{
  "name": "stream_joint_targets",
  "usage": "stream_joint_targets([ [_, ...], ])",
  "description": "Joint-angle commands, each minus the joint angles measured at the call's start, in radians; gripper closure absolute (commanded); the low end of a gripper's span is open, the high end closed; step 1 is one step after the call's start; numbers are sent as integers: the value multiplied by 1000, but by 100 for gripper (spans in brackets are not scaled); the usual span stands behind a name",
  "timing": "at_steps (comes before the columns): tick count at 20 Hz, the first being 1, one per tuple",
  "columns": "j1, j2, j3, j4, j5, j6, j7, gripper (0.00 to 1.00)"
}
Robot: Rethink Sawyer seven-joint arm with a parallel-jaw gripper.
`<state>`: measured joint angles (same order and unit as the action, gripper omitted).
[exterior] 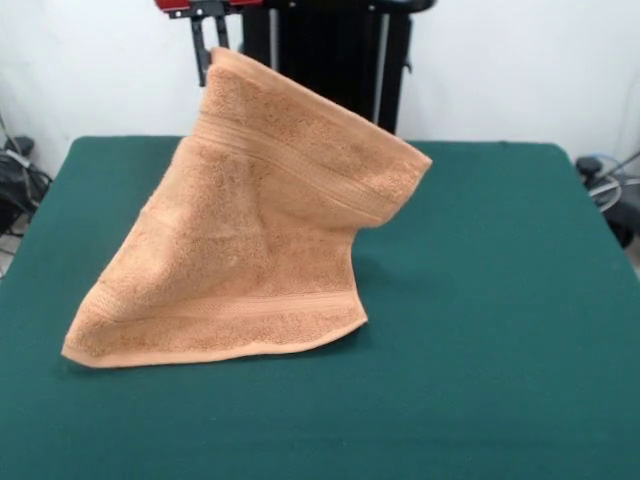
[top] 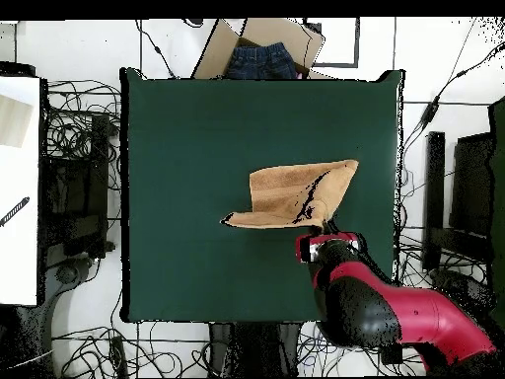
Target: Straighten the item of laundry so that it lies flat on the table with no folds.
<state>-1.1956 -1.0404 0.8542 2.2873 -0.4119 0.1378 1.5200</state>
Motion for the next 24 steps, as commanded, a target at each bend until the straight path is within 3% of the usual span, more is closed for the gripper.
stream_joint_targets([
  [1,-4,-33,93,99,10,48,57,100],
  [4,-2,-35,89,102,-5,23,68,100],
  [5,-2,-36,87,103,-10,14,71,0],
  [14,-98,-89,171,199,26,-22,97,0],
  [20,-84,-76,150,193,12,-23,110,0],
  [24,-73,-134,161,207,51,-35,145,0],
])
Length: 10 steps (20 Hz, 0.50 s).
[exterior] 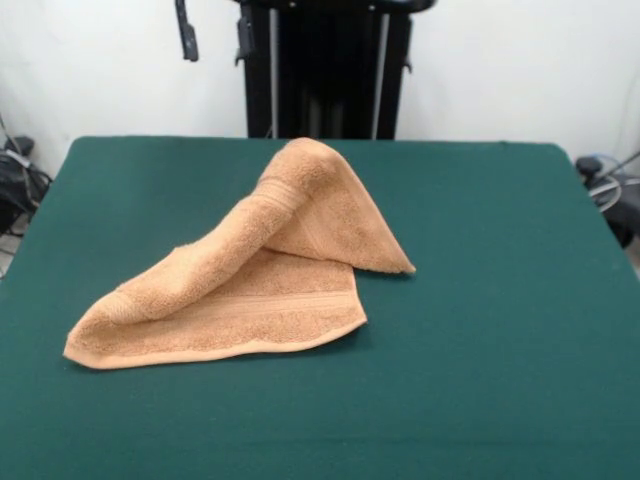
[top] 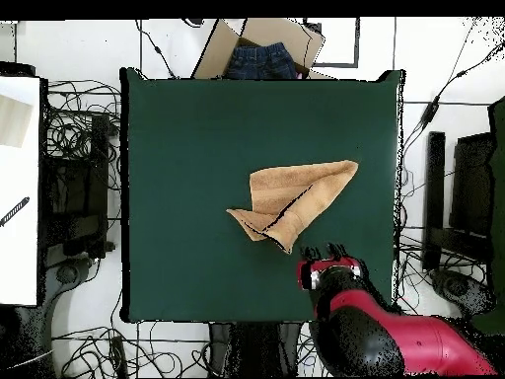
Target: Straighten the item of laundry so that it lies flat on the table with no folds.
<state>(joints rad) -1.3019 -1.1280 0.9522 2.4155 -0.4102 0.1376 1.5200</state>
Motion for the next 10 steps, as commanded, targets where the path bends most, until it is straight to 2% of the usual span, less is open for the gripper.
stream_joint_targets([
  [1,48,-74,73,62,95,14,146,0],
  [3,75,-122,93,13,184,127,128,0],
  [5,123,-136,73,-66,230,244,83,0],
  [7,184,-105,29,-135,229,296,75,0],
  [10,341,-62,-117,-264,139,340,135,0],
])
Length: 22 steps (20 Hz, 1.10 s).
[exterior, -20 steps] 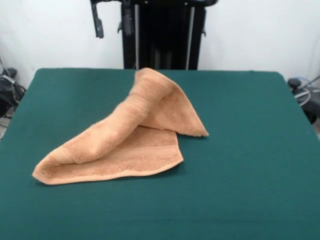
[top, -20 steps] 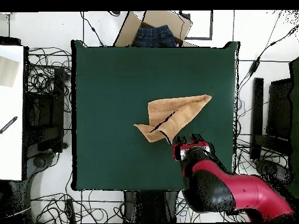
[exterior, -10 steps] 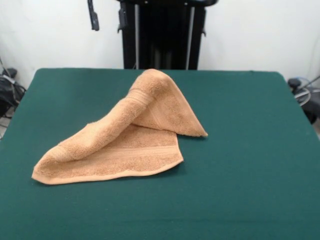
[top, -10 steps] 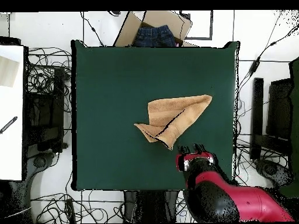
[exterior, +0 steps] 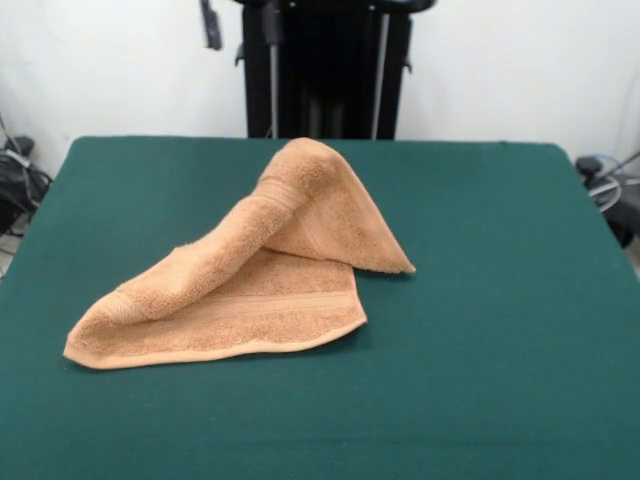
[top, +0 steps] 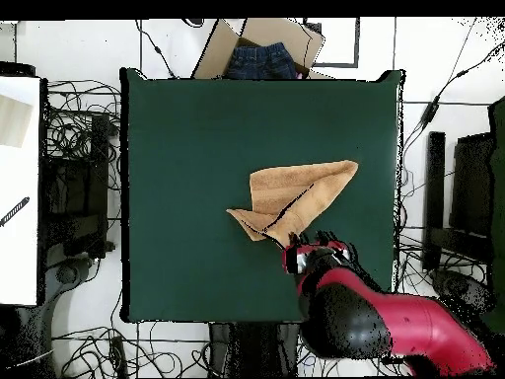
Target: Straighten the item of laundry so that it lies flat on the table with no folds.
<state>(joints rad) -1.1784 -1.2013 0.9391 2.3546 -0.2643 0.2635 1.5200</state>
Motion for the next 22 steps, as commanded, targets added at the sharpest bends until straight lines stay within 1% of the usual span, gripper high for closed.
stream_joint_targets([
  [1,277,46,-153,-268,-50,271,162,0],
  [3,372,130,-227,-400,-119,401,204,0],
  [6,462,248,-304,-543,-178,562,214,0],
  [7,468,282,-323,-555,-164,548,207,0],
  [8,463,319,-331,-548,-142,491,190,0],
  [10,466,359,-355,-542,-145,406,193,0],
  [13,479,379,-384,-539,-145,359,213,0],
  [20,479,407,-420,-529,-78,345,211,0],
  [21,488,412,-437,-535,-75,356,224,0],
  [22,499,418,-454,-551,-69,395,226,0],
])
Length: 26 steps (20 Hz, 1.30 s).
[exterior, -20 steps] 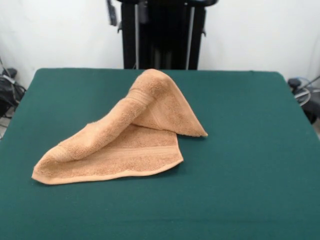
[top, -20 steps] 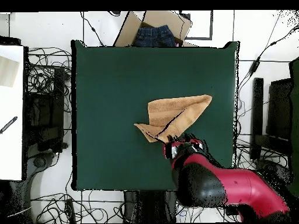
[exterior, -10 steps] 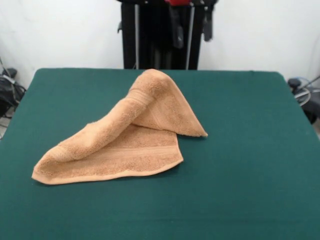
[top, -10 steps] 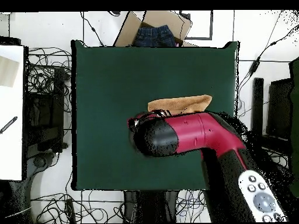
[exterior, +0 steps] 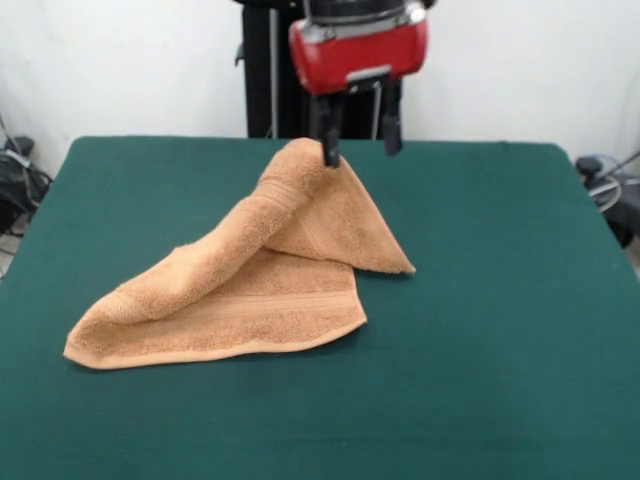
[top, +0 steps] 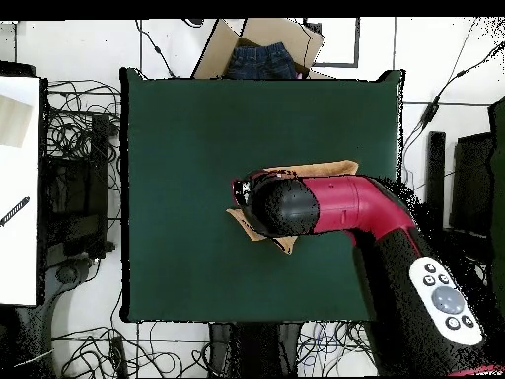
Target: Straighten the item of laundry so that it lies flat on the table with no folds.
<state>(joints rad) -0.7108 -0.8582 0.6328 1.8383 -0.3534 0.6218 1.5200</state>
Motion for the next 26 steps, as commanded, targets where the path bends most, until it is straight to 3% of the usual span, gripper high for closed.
stream_joint_targets([
  [1,36,83,-155,-49,20,61,215,0],
  [6,43,110,-179,-70,17,42,181,0],
  [13,96,91,-250,-74,5,-8,235,0],
  [14,198,71,-363,-109,-72,-76,361,0],
  [26,301,6,-444,-282,30,183,270,0],
])
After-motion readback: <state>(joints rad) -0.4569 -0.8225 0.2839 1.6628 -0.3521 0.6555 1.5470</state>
